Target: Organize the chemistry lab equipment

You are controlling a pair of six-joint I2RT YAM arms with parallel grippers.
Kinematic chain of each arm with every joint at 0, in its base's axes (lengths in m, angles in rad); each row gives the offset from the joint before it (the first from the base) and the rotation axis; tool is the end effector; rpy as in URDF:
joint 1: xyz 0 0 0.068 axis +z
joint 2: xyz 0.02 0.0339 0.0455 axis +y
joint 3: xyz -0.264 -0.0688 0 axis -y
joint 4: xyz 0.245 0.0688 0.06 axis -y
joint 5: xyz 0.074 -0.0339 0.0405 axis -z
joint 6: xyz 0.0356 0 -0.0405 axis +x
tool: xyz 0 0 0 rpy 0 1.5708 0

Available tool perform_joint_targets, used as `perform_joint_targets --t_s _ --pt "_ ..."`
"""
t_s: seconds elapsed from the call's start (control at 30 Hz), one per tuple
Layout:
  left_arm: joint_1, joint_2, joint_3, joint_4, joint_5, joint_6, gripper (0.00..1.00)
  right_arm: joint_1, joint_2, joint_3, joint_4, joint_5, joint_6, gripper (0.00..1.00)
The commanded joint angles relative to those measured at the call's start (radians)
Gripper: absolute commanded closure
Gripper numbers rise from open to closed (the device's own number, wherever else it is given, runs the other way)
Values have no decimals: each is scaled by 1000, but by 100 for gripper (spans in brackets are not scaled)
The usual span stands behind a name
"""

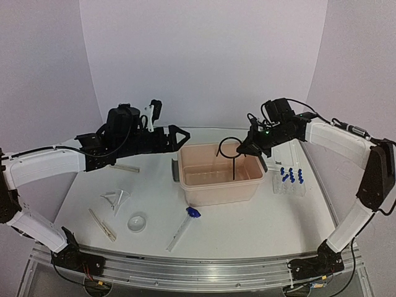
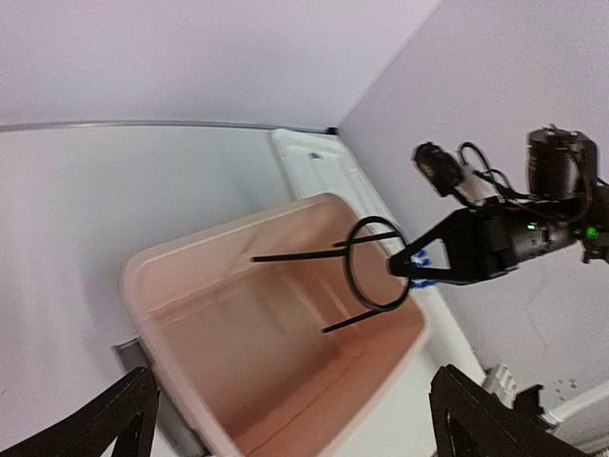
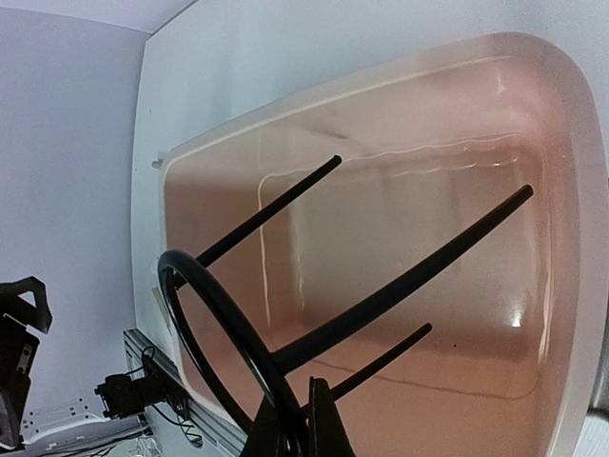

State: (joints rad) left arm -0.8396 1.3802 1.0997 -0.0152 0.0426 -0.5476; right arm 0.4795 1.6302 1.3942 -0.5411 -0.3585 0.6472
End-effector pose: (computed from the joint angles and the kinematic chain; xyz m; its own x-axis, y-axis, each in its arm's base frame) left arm 0.2171 -0.2443 0.3306 -0.5675 -0.1464 -0.8103 0.5569 0.6566 -0.5086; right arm 0.3176 0.1792 0.3028 -0.8906 0.1733 -0.4204 -0.1466 0.7658 0.6262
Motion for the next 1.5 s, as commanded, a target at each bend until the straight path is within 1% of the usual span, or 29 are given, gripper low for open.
perform_joint_targets --t_s 0.0,0.2,0.37,0.53,0.83,0.97,1.27,1.47 --pt "6 -35 -55 -196 -278 -91 0 -32 84 85 13 -64 24 100" --pt "26 -79 -146 -238 -303 -176 0 -66 152 117 10 -91 64 100" --pt "43 -113 -188 -264 -318 -216 0 -85 187 114 10 -96 82 100" --pt "48 -137 -212 -288 -319 -242 0 -91 205 110 10 -83 100 94" --pt "50 -175 -245 -334 -328 -290 0 -100 211 80 9 -32 107 91" --pt "49 -186 -254 -347 -320 -299 0 -105 211 70 9 -10 109 87" --pt "50 -208 -267 -412 -305 -336 0 -106 187 69 6 3 109 66" --pt "49 -231 -281 -421 -305 -345 0 -106 173 79 4 7 103 62"
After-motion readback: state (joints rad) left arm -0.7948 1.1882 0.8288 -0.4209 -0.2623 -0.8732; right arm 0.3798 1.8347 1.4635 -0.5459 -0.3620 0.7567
